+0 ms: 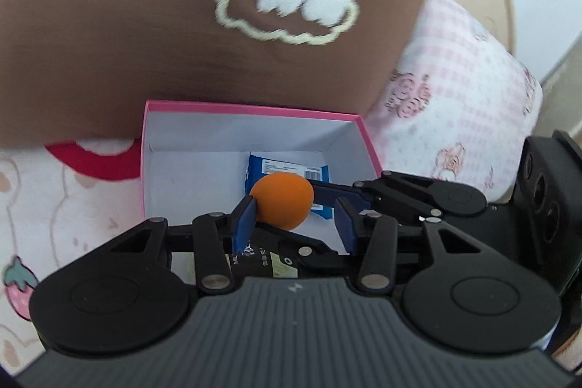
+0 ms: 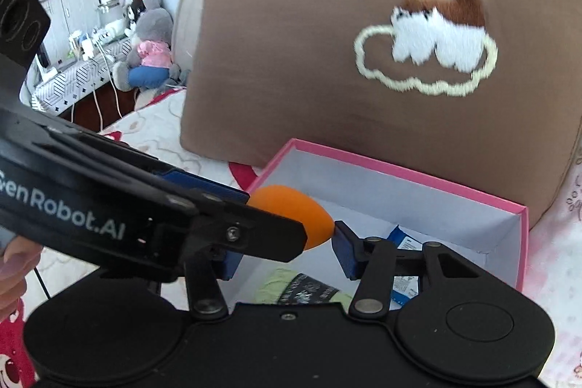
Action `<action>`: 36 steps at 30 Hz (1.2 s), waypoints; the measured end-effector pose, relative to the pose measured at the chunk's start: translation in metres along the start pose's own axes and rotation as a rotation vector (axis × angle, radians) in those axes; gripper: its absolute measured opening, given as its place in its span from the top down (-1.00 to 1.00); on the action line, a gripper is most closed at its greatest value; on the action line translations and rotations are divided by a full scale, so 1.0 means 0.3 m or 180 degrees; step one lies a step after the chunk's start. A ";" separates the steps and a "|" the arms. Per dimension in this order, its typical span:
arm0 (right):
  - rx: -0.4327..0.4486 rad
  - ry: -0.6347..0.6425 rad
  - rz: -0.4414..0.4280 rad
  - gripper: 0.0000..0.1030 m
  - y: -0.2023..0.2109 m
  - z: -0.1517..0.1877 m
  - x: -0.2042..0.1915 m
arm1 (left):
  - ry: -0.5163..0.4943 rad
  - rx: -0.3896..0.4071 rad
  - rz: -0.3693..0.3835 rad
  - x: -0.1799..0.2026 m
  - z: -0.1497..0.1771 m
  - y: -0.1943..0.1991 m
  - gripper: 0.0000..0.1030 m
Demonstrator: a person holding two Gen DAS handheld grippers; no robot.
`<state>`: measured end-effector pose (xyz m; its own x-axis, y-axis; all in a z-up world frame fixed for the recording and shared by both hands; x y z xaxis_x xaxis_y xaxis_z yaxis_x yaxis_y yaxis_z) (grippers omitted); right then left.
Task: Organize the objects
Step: 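Carry the orange sponge in the left tool over the pink box, then lower the sponge into the pink box and open the left tool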
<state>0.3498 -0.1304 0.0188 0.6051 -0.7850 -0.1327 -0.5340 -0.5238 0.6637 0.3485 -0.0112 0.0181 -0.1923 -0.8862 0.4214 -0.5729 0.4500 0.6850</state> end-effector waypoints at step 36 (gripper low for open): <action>-0.0706 -0.0995 -0.0094 -0.14 -0.344 0.126 0.194 | 0.0832 -0.0427 -0.0042 -0.236 0.034 -0.355 0.15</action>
<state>0.4177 -0.1345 -0.0851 0.3908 -0.8516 -0.3493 -0.3574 -0.4902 0.7950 0.4149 0.0025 -0.0907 0.0363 -0.8416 0.5390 -0.4601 0.4647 0.7565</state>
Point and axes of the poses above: each gripper's, at about its wrist camera, not at the fingertips, and y roughly against the way its jaws point, x to its right, z to its underside, the point moved 5 cm from there along -y, roughly the way its jaws point, and after that the axes turned 2 degrees about -z, right-handed, at the moved point
